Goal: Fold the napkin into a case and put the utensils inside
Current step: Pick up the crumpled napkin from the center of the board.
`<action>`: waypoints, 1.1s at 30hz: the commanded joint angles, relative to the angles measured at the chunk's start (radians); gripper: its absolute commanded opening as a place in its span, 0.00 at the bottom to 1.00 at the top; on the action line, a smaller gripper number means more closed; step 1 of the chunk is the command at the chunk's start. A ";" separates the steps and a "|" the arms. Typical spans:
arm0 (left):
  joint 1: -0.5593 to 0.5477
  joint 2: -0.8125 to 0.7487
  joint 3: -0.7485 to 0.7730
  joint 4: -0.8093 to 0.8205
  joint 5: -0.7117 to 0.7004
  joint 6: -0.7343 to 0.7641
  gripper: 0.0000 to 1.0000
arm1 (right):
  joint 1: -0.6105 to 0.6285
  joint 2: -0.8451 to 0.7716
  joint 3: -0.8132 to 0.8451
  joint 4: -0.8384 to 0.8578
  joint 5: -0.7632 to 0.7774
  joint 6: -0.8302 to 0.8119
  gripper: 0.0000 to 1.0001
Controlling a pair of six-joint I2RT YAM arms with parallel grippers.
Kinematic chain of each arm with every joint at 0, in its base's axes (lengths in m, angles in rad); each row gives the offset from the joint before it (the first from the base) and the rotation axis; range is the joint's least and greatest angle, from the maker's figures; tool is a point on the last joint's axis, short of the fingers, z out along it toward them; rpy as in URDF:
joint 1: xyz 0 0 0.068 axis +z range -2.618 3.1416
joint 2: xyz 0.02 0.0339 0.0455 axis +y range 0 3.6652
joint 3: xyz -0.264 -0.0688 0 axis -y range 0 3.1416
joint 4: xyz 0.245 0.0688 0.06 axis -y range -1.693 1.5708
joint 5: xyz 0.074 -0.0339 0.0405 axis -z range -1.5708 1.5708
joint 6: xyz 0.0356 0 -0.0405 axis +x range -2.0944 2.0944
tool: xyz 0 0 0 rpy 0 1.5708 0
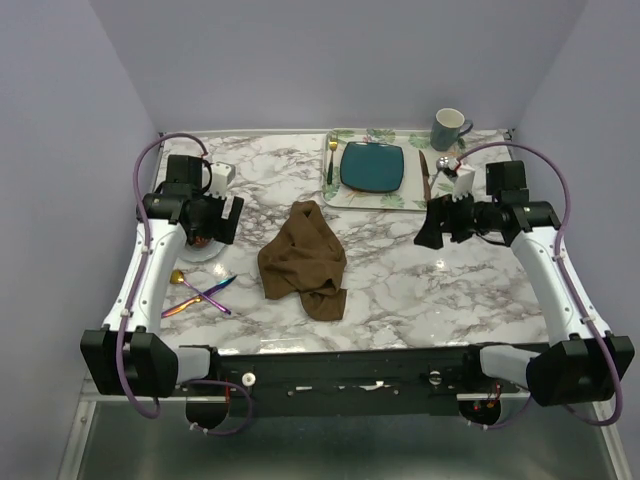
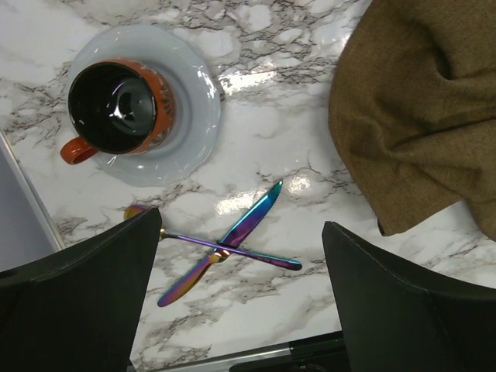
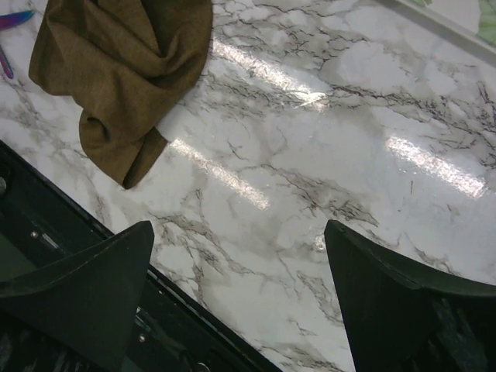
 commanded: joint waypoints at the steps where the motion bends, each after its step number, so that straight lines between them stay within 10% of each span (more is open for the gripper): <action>1: -0.042 0.039 0.027 0.027 0.092 -0.023 0.99 | 0.001 0.041 -0.048 0.007 -0.091 0.057 1.00; 10: -0.235 0.277 0.130 0.131 0.107 -0.097 0.99 | 0.092 0.225 -0.086 0.155 -0.167 0.246 1.00; 33: -0.285 0.710 0.331 0.320 0.348 -0.272 0.90 | 0.356 0.824 0.216 0.287 -0.206 0.462 1.00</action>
